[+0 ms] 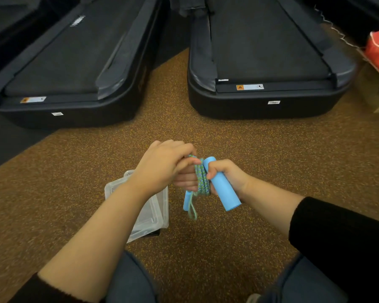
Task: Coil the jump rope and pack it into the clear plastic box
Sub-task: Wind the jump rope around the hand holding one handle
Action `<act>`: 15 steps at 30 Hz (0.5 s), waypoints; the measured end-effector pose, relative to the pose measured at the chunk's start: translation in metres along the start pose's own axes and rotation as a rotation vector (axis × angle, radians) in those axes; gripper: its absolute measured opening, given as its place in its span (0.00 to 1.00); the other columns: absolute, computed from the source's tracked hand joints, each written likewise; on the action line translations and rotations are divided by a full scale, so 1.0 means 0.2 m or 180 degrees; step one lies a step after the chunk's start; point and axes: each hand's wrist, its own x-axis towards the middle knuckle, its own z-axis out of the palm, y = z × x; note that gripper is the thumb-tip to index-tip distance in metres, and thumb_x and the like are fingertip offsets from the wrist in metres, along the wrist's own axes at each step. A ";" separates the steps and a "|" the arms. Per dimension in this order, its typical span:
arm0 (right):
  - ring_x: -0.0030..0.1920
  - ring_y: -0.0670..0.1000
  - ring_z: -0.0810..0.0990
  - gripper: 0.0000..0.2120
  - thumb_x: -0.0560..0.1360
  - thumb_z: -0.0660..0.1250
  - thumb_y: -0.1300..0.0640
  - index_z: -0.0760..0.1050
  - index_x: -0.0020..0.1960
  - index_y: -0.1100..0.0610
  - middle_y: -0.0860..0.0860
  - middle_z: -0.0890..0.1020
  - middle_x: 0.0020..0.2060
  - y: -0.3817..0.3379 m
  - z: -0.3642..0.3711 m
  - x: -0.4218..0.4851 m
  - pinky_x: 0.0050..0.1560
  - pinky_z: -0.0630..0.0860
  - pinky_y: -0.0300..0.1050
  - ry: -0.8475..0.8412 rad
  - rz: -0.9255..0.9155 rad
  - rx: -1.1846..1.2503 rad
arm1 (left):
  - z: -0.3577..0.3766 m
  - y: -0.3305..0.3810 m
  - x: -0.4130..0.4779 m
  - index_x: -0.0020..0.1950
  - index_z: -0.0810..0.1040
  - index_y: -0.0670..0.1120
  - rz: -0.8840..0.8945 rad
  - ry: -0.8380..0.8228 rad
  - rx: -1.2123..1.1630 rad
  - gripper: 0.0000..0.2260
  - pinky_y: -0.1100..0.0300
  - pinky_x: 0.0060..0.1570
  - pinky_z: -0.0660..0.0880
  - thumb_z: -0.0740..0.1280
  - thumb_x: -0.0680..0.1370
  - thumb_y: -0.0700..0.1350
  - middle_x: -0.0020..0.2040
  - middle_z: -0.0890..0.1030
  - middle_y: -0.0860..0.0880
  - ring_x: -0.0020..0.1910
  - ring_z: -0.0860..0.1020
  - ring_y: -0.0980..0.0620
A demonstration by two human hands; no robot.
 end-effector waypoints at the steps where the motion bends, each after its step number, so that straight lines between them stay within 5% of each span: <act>1: 0.48 0.57 0.84 0.22 0.53 0.62 0.66 0.83 0.44 0.63 0.60 0.84 0.46 0.01 0.00 0.01 0.56 0.78 0.48 -0.0117 -0.0006 -0.0031 | 0.01 0.00 0.00 0.46 0.74 0.54 0.0005 -0.0005 -0.0062 0.18 0.52 0.47 0.67 0.50 0.73 0.62 0.42 0.79 0.54 0.47 0.76 0.51; 9: 0.58 0.63 0.78 0.36 0.51 0.71 0.62 0.74 0.59 0.69 0.67 0.78 0.56 -0.01 0.01 0.04 0.63 0.72 0.56 -0.0460 -0.0096 0.0385 | 0.02 -0.05 0.00 0.44 0.72 0.54 -0.0236 0.0139 -0.0826 0.09 0.58 0.43 0.69 0.56 0.74 0.57 0.34 0.72 0.60 0.38 0.69 0.60; 15: 0.55 0.59 0.81 0.30 0.53 0.69 0.60 0.78 0.55 0.69 0.64 0.82 0.51 -0.02 0.04 0.00 0.59 0.76 0.51 -0.0770 0.0026 0.0270 | 0.03 -0.06 -0.01 0.41 0.74 0.51 -0.0474 0.0052 -0.1659 0.05 0.69 0.41 0.67 0.62 0.77 0.47 0.36 0.75 0.57 0.38 0.72 0.63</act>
